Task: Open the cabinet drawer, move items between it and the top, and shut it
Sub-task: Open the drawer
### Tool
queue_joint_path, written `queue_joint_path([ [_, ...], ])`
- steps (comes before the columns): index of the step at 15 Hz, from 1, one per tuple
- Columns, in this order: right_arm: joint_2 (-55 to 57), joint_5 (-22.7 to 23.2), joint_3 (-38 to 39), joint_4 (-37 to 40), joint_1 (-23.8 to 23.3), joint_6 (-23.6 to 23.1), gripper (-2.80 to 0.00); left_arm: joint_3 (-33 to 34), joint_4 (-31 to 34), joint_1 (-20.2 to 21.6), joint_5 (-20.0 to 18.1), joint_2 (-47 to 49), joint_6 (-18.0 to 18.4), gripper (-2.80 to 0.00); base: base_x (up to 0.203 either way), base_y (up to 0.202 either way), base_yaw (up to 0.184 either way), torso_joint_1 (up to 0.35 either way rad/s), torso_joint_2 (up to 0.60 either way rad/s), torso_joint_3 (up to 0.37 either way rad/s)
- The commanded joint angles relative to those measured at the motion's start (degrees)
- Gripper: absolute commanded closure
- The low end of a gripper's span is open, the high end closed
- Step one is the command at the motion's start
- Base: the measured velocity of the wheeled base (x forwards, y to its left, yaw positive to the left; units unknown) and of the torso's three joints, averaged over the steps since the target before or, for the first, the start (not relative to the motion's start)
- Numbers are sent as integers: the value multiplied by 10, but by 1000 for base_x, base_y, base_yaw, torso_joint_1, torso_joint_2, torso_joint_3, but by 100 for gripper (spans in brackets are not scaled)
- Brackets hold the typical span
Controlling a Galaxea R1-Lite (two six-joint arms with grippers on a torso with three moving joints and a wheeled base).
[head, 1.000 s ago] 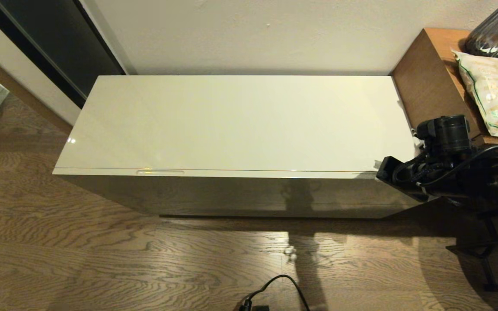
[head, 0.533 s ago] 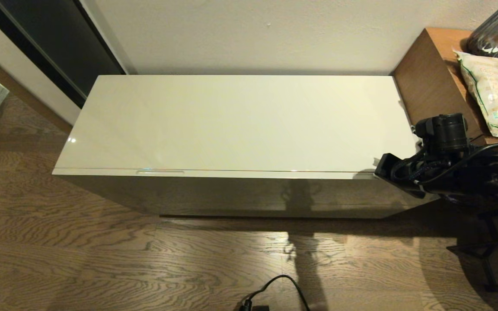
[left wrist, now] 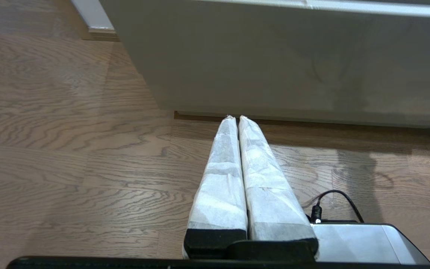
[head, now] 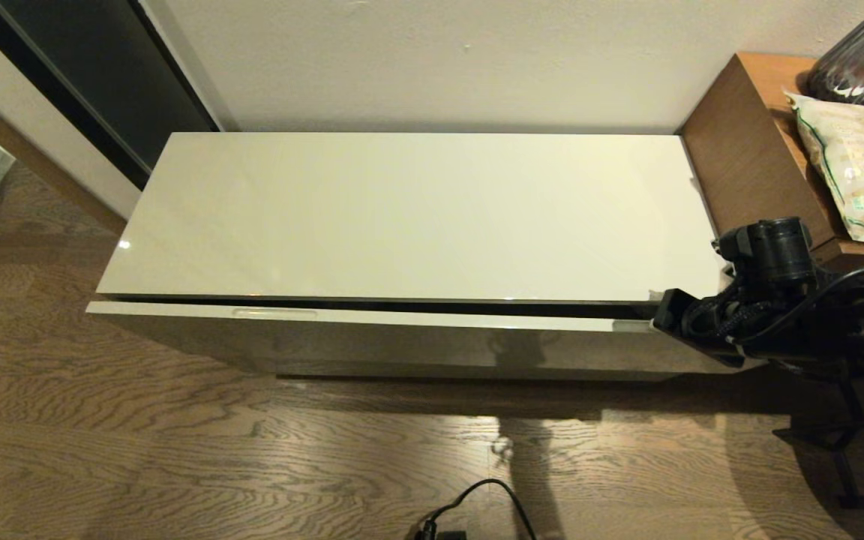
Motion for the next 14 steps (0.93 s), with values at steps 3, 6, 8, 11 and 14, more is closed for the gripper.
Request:
queue_joint_path([
  [3,-1,22,38,43,2,3,0,0,0,0,0,0,0,0,0,0,0,0,0,0],
  [6,-55,48,58,88,4,2,0,0,0,0,0,0,0,0,0,0,0,0,0,0],
  [8,-98,67,72,131,4,2,0,0,0,0,0,0,0,0,0,0,0,0,0,0],
  [11,-174,72,94,172,4,1,0,0,0,0,0,0,0,0,0,0,0,0,0,0],
  [14,-255,72,86,245,3,-4,0,0,0,0,0,0,0,0,0,0,0,0,0,0],
])
